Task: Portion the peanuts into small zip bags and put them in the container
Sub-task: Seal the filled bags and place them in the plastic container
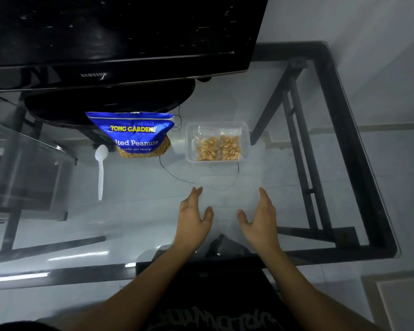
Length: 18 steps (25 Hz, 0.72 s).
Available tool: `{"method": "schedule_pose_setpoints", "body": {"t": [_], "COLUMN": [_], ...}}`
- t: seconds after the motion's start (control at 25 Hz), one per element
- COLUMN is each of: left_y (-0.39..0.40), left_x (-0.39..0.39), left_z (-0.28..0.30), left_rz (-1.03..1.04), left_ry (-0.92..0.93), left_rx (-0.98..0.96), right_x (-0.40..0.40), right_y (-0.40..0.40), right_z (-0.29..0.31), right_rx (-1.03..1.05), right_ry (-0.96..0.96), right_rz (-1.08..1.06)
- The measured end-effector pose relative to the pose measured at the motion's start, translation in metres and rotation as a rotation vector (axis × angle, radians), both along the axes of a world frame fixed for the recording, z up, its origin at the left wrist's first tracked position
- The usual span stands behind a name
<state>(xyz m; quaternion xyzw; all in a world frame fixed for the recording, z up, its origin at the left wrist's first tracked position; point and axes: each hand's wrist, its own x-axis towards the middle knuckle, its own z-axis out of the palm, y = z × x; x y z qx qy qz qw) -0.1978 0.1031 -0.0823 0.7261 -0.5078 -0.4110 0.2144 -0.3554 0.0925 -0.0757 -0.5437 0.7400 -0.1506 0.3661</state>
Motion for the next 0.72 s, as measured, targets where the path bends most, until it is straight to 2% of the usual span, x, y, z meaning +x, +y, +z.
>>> {"method": "schedule_pose_setpoints", "body": {"t": [0.16, 0.32, 0.48, 0.72], "left_y": [-0.001, -0.057, -0.115, -0.128], "left_x": [0.017, 0.026, 0.029, 0.033], "left_z": [0.024, 0.04, 0.036, 0.022], "left_rz": [0.115, 0.105, 0.079, 0.043], "left_ry": [0.003, -0.063, -0.129, -0.17], "left_rx": [-0.17, -0.273, -0.207, -0.126], "right_x": [0.009, 0.018, 0.021, 0.008], "right_y": [-0.001, -0.058, -0.116, -0.134], "right_z": [0.029, 0.039, 0.024, 0.001], "right_rx": [-0.138, -0.245, -0.241, -0.144], "right_ry": [-0.114, -0.164, -0.198, -0.165], "right_rz": [-0.017, 0.036, 0.038, -0.013]}}
